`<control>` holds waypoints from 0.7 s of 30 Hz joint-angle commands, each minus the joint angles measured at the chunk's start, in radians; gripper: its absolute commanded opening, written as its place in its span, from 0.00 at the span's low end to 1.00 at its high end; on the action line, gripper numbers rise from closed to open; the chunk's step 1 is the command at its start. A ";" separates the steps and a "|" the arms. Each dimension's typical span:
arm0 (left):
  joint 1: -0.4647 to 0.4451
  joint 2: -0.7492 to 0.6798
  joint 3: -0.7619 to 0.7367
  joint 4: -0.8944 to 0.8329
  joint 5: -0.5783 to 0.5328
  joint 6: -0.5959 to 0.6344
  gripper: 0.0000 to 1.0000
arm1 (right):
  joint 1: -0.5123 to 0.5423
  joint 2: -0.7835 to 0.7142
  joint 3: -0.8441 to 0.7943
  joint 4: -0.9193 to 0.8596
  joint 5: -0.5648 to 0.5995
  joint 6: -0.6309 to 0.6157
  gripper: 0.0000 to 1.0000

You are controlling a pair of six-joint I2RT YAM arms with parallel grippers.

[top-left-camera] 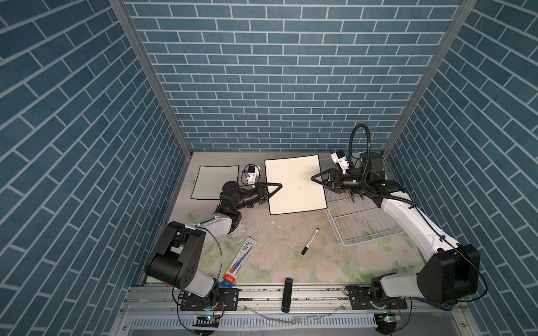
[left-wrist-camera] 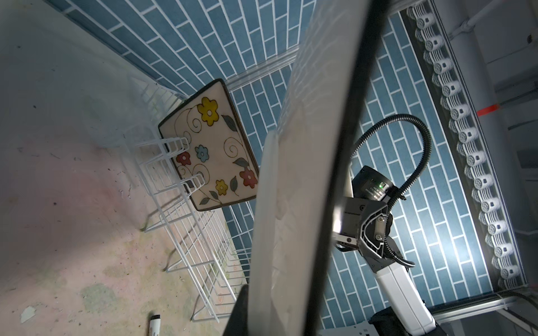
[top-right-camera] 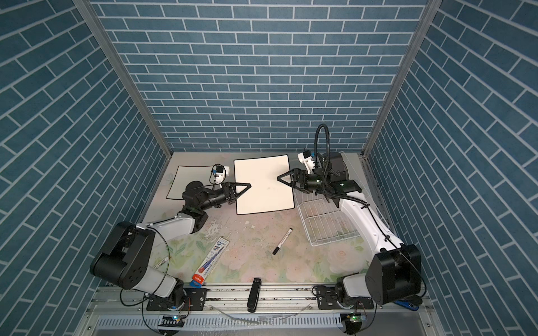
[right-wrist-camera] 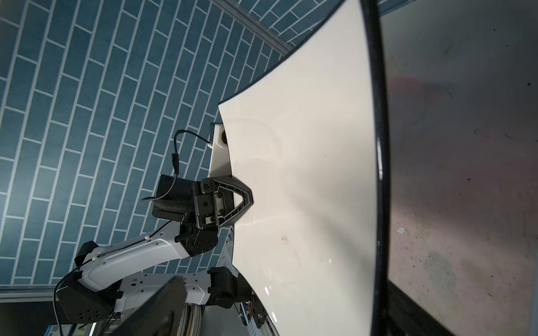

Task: Unload the plates from the dish rack
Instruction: 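Open the right gripper and release the plate to the left gripper, then carry the white square plate with the left gripper down onto the first plate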

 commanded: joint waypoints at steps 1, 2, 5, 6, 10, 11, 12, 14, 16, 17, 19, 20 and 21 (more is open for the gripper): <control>0.058 0.017 -0.018 0.158 -0.073 -0.068 0.00 | -0.002 -0.029 0.055 0.011 -0.002 -0.011 0.99; 0.072 0.020 -0.026 0.173 -0.073 -0.080 0.00 | -0.003 -0.033 0.053 0.008 0.008 -0.013 0.99; 0.111 0.028 -0.054 0.225 -0.084 -0.115 0.00 | -0.004 -0.042 0.053 0.000 0.032 -0.022 0.99; 0.124 0.029 -0.062 0.244 -0.085 -0.127 0.00 | -0.004 -0.043 0.055 -0.006 0.037 -0.028 0.99; 0.162 0.032 -0.083 0.287 -0.095 -0.161 0.00 | -0.004 -0.047 0.059 -0.022 0.050 -0.036 0.99; 0.171 0.030 -0.087 0.289 -0.097 -0.162 0.00 | -0.004 -0.047 0.059 -0.022 0.052 -0.036 0.99; 0.176 0.025 -0.092 0.290 -0.104 -0.163 0.00 | -0.005 -0.047 0.059 -0.023 0.053 -0.036 0.99; 0.193 0.018 -0.105 0.288 -0.121 -0.163 0.00 | -0.004 -0.046 0.061 -0.026 0.057 -0.036 0.99; 0.210 0.005 -0.132 0.289 -0.156 -0.166 0.00 | -0.005 -0.044 0.062 -0.031 0.057 -0.037 0.99; 0.223 -0.003 -0.148 0.289 -0.178 -0.165 0.00 | -0.005 -0.044 0.064 -0.033 0.057 -0.037 0.99; 0.249 -0.019 -0.181 0.288 -0.219 -0.172 0.00 | -0.005 -0.044 0.062 -0.037 0.057 -0.039 0.99; 0.262 -0.027 -0.198 0.288 -0.240 -0.177 0.00 | -0.006 -0.044 0.062 -0.037 0.057 -0.039 0.99; 0.272 -0.033 -0.210 0.288 -0.257 -0.185 0.00 | -0.006 -0.044 0.064 -0.037 0.057 -0.039 0.99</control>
